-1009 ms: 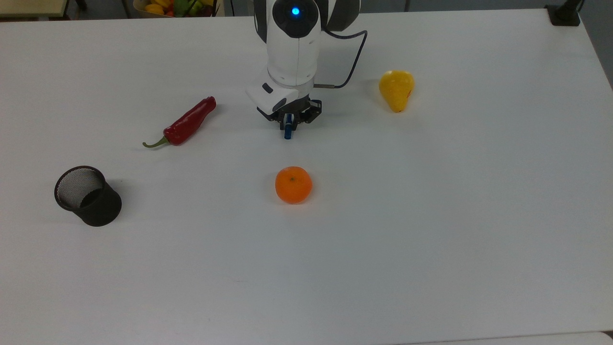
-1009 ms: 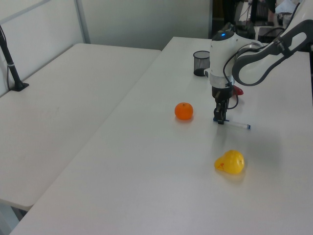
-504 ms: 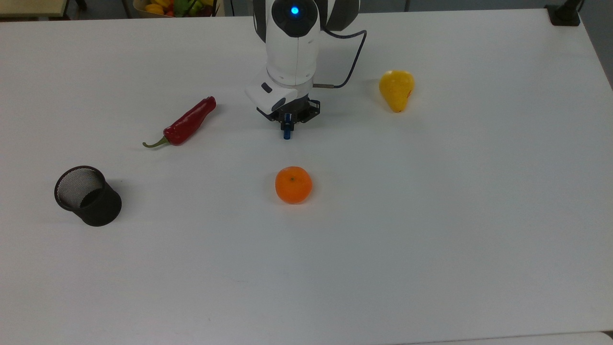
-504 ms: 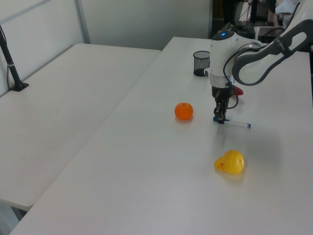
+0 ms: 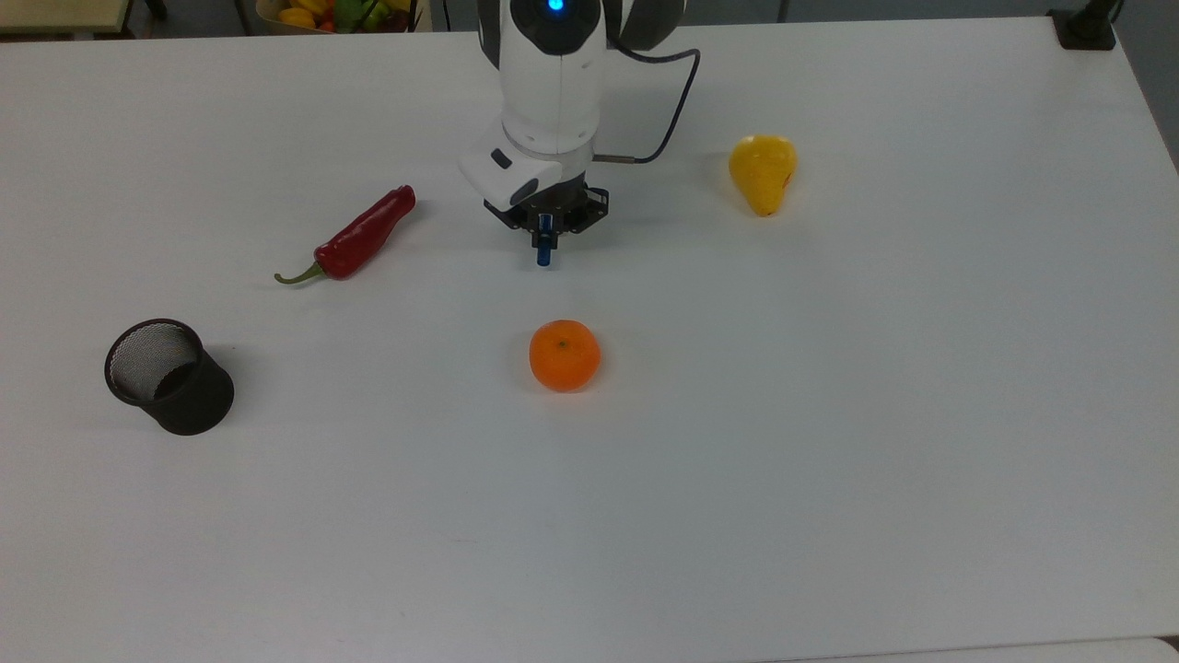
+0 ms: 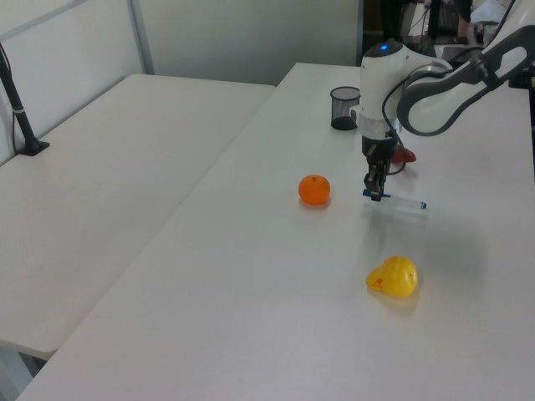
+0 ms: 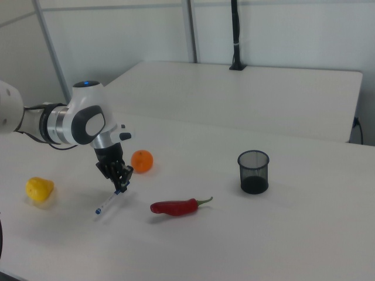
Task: Place marker
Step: 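Carry the held marker over the black mesh pen cup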
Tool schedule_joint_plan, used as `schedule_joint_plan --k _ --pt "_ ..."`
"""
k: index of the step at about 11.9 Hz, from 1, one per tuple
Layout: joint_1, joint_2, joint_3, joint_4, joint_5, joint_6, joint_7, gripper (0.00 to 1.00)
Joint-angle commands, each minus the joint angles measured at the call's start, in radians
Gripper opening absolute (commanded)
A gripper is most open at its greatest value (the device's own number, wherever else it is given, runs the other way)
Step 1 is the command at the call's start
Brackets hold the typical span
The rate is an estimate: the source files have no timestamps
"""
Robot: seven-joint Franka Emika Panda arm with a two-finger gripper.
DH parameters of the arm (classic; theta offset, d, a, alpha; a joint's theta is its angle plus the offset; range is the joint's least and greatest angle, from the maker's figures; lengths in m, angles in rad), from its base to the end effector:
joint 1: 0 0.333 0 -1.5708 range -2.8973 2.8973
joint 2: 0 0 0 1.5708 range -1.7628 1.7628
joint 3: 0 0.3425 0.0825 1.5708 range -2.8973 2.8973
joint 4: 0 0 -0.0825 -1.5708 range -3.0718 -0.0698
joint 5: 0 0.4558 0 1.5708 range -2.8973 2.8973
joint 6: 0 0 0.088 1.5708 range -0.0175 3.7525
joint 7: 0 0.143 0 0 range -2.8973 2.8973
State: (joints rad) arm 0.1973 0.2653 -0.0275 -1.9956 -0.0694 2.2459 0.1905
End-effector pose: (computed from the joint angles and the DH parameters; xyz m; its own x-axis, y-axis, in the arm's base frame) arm 0.6505 0.1077 0.2712 0.9997 0.0239 -0.0046 0.0241 -0.9977 0.0627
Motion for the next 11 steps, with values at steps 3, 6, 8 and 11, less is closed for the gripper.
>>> schedule_joint_plan --k 3,6,8,11 --pt "-0.032 -0.08 -0.003 0.076 -0.001 -0.1 0.015 0.0" --pt "-0.053 -0.081 -0.014 0.213 0.013 -0.187 0.017 0.0" --pt "-0.082 -0.081 -0.019 0.289 0.062 -0.21 -0.02 0.0" --pt "-0.093 -0.089 -0.087 0.357 0.105 -0.201 -0.08 0.0"
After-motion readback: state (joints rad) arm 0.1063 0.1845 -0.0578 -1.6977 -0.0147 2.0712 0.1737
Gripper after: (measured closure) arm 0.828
